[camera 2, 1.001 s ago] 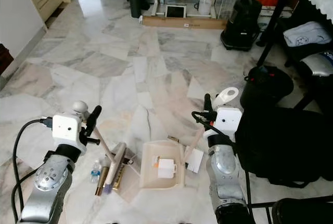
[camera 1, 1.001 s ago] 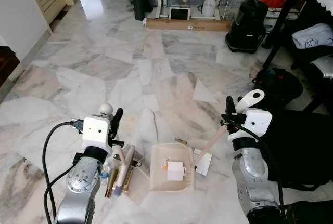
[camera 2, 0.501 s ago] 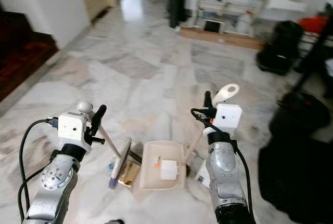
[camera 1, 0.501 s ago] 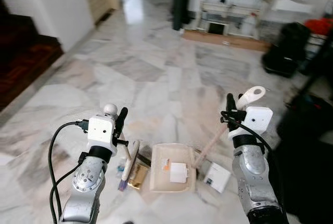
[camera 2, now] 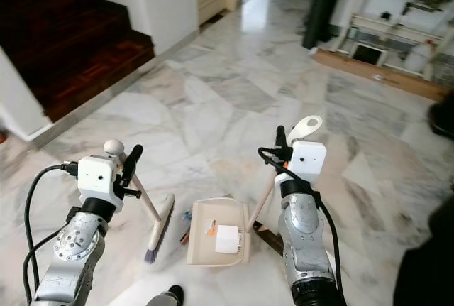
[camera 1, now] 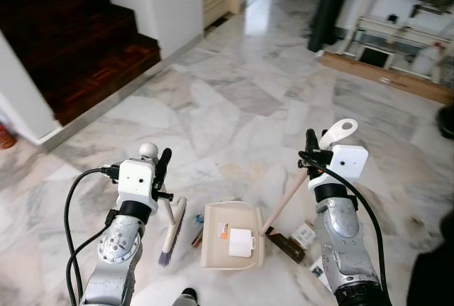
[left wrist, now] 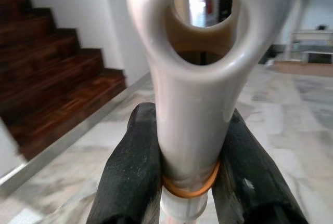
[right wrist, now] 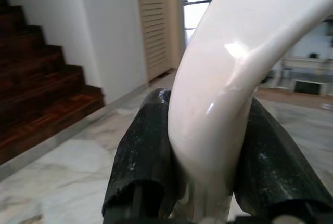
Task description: Sweep floor
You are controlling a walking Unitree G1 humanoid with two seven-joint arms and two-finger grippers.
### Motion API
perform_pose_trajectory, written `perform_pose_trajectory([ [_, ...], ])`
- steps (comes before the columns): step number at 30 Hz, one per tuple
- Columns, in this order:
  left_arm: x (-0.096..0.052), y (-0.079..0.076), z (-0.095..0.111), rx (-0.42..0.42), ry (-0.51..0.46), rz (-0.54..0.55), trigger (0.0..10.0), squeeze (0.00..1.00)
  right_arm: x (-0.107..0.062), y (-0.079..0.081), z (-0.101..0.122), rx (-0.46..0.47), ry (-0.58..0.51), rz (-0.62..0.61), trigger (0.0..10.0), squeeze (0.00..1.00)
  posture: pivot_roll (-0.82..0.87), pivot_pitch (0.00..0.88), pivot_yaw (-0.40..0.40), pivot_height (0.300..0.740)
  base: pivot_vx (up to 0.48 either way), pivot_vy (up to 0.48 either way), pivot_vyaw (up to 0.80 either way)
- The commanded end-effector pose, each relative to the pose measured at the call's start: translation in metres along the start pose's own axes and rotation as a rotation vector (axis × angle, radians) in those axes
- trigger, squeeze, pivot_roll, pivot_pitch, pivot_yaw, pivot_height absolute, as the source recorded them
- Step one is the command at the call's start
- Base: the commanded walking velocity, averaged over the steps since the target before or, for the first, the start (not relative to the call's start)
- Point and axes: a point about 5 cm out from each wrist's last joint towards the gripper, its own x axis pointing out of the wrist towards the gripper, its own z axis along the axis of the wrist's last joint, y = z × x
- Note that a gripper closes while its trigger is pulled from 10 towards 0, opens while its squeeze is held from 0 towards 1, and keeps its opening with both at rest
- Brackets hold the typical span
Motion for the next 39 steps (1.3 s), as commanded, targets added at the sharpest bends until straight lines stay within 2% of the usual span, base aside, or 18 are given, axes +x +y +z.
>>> perform_pose_trajectory([
  [1, 0.0011, 0.0018, 0.0061, 0.021, -0.03, 0.009, 10.0, 0.0, 0.0056, 0.0031, 0.0136, 0.009, -0.055, 0.008, 10.0, 0.0, 0.14, 0.081, -0.028, 0.74, 0.0, 0.0, 0.8],
  [39, -0.0033, 0.0031, 0.0043, 0.024, -0.005, 0.034, 10.0, 0.0, 0.0097, 0.0037, 0.0147, 0.012, -0.048, 0.022, 10.0, 0.0, 0.15, 0.111, -0.037, 0.74, 0.0, 0.0, 0.8],
])
